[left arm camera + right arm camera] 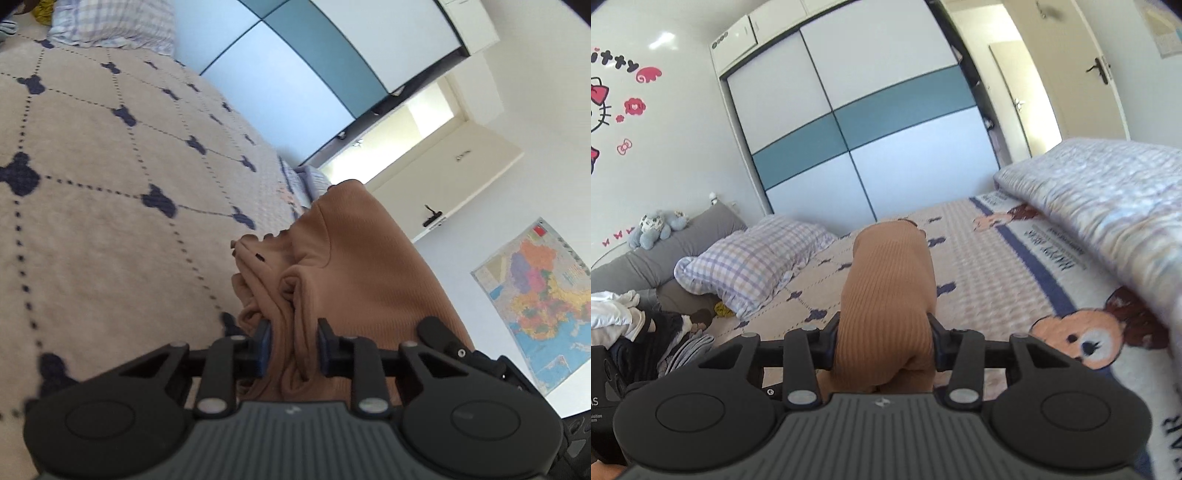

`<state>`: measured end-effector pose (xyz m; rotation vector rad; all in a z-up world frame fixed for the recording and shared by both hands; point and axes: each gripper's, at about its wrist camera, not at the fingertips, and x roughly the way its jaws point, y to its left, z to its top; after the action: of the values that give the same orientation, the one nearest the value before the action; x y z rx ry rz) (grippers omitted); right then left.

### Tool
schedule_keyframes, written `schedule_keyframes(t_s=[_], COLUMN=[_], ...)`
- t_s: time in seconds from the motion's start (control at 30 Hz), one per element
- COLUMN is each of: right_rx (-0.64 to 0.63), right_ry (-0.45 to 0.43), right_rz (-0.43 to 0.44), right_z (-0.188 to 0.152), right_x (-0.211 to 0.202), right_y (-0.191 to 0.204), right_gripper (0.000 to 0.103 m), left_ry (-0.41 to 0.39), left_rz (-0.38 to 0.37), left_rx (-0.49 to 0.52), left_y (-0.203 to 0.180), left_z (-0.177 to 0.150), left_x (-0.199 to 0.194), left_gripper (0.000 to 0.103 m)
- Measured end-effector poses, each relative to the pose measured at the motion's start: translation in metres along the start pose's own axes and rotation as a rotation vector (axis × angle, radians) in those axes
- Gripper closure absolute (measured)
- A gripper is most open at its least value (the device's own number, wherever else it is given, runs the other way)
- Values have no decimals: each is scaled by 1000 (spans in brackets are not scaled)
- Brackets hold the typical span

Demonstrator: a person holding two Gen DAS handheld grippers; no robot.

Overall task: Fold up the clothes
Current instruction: 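Carry the folded top onto the plaid blanket and open both grippers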

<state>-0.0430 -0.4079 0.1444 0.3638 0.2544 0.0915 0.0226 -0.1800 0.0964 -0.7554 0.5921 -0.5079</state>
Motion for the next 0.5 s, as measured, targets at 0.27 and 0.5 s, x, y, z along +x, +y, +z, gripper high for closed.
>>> schedule_keyframes(t_s=[0.27, 0.5], right_rx=[103, 341], right_ry=[-264, -275], right_rz=[-153, -412], right_z=[48, 34], right_x=[-132, -218], right_y=[-139, -297], right_gripper=[56, 56], left_ry=[60, 297], left_rz=[-203, -146], left_rx=[96, 238], left_y=[-146, -218], left_z=[-108, -262], left_x=[69, 131], left_gripper=[78, 78])
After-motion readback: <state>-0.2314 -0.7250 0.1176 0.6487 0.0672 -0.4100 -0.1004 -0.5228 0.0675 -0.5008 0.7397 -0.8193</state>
